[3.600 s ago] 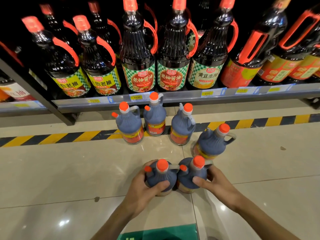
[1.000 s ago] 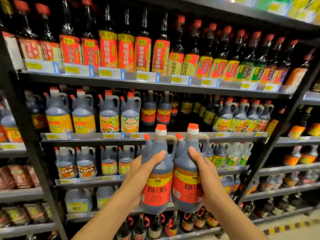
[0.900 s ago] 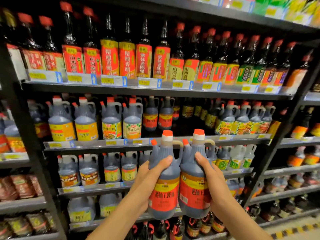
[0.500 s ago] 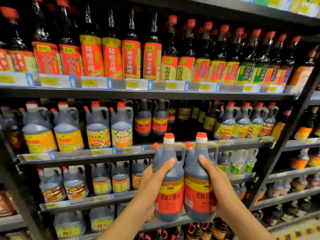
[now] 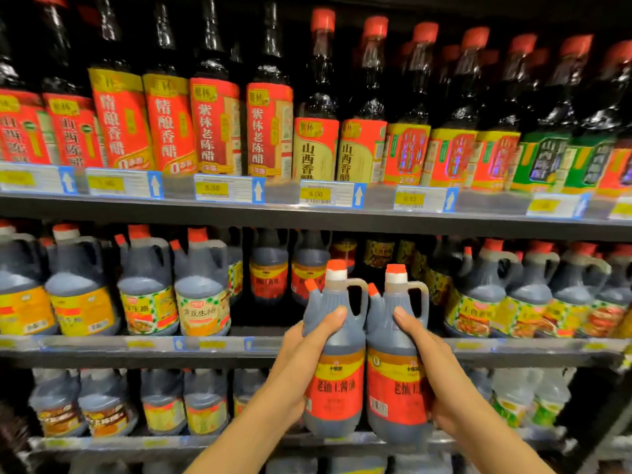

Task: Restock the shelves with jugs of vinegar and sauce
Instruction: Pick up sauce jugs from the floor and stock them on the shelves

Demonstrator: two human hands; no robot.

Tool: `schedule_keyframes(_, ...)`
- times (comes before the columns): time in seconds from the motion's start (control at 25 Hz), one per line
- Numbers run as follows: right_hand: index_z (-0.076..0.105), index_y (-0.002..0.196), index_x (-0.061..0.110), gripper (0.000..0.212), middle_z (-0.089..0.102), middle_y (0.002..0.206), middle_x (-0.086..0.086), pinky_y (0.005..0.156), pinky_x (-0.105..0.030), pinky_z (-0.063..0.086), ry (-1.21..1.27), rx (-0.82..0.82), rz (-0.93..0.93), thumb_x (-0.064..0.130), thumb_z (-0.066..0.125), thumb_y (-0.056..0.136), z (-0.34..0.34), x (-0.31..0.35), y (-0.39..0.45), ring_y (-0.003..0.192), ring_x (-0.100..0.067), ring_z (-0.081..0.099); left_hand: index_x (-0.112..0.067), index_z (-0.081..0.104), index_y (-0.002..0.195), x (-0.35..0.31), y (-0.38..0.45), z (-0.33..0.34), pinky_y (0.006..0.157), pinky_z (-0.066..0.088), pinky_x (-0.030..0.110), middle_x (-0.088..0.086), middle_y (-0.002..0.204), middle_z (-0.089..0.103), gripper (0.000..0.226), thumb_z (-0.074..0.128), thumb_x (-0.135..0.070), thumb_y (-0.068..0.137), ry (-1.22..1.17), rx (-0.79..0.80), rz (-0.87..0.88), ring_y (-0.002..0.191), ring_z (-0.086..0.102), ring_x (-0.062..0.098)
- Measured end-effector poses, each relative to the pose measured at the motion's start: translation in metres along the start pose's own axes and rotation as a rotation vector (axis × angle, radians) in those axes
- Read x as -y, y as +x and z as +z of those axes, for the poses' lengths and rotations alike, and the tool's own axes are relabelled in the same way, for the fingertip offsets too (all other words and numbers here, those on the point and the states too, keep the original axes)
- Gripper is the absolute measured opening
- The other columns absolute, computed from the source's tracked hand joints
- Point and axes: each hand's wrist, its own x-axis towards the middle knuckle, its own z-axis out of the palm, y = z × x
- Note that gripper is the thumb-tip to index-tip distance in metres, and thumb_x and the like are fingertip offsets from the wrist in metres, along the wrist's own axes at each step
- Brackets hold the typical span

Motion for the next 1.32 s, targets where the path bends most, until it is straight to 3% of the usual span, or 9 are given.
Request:
schedule_keyframes(0.4,0.084,0.101,0.024,0.055,0.078,0.109,-0.018,0.097,-0.058,0.057,-0.013,0.084,0.090,0.066,0.080,0.065,-0.051,0.033,0.092,0.099,-0.039,0.076,-0.016,0.085,0.094,-0.016,0.094,0.034,0.064,0.062,0.032,0.017,0.100,0.079,0.043,0.078,-0.056,0.078,0.052,-0.076,-0.059,0.086,0.079,0.031)
schedule_keyframes(0.48,0.085,0.097,0.020,0.061,0.078,0.107,-0.021,0.093,-0.056,0.060,-0.030,0.111,0.102,0.066,0.083,0.056,-0.055,0.039,0.105,0.096,-0.040,0.077,-0.013,0.085,0.083,-0.022,0.109,0.037,0.072,0.064,0.039,0.016,0.094,0.080,0.034,0.074,-0.045,0.089,0.052,-0.077,-0.070,0.074,0.079,0.023)
schedule_keyframes(0.56,0.086,0.088,0.019,0.064,0.079,0.101,-0.022,0.074,-0.048,0.065,-0.036,0.102,0.114,0.065,0.084,0.044,-0.058,0.042,0.119,0.085,-0.038,0.079,-0.010,0.081,0.076,-0.025,0.119,0.035,0.094,0.060,0.048,0.012,0.090,0.077,0.035,0.069,-0.036,0.096,0.129,-0.066,-0.031,0.062,0.076,0.012)
schedule_keyframes(0.68,0.085,0.087,0.021,0.058,0.079,0.101,-0.021,0.067,-0.044,0.063,0.009,0.107,0.107,0.067,0.085,0.051,-0.062,0.046,0.133,0.084,-0.037,0.079,-0.019,0.085,0.090,-0.036,0.130,0.040,0.086,0.063,0.047,0.017,0.103,0.079,0.038,0.086,-0.052,0.071,0.032,-0.107,-0.100,0.091,0.078,0.031)
schedule_keyframes(0.76,0.085,0.090,0.023,0.056,0.079,0.103,-0.020,0.076,-0.047,0.063,0.037,0.107,0.077,0.069,0.085,0.056,-0.063,0.048,0.141,0.090,-0.038,0.078,-0.020,0.085,0.098,-0.032,0.136,0.035,0.079,0.062,0.042,0.017,0.106,0.079,0.052,0.089,-0.055,0.061,-0.028,-0.085,-0.080,0.096,0.078,0.033)
schedule_keyframes(0.92,0.084,0.099,0.016,0.063,0.079,0.102,-0.021,0.081,-0.046,0.061,0.055,0.091,0.030,0.064,0.086,0.057,-0.061,0.048,0.150,0.089,-0.038,0.078,-0.014,0.077,0.113,-0.030,0.147,0.041,0.085,0.060,0.044,0.019,0.106,0.078,0.065,0.087,-0.051,0.061,-0.073,-0.091,-0.052,0.096,0.077,0.035)
schedule_keyframes(1.12,0.063,0.134,0.014,0.084,0.079,0.109,-0.017,0.092,-0.052,0.059,0.087,0.000,-0.106,0.059,0.083,0.066,-0.055,0.031,0.164,0.097,-0.036,0.077,-0.023,0.071,0.124,-0.015,0.157,0.037,0.096,0.058,0.047,0.006,0.110,0.079,0.084,0.092,-0.063,0.052,-0.037,-0.175,0.074,0.100,0.077,0.027)
schedule_keyframes(1.2,0.061,0.136,0.012,0.088,0.079,0.110,-0.016,0.091,-0.050,0.059,0.123,-0.027,-0.138,0.057,0.083,0.063,-0.053,0.024,0.170,0.097,-0.035,0.077,-0.033,0.066,0.127,-0.006,0.162,0.035,0.101,0.055,0.046,-0.004,0.117,0.076,0.098,0.091,-0.072,0.040,-0.007,-0.228,0.137,0.107,0.073,0.020)
schedule_keyframes(1.32,0.064,0.131,0.014,0.087,0.080,0.108,-0.012,0.085,-0.045,0.059,0.122,-0.039,-0.166,0.057,0.084,0.059,-0.052,0.015,0.180,0.095,-0.032,0.078,-0.043,0.061,0.111,0.005,0.169,0.034,0.100,0.049,0.039,-0.015,0.117,0.069,0.096,0.086,-0.080,0.026,0.021,-0.299,0.162,0.109,0.065,0.011)
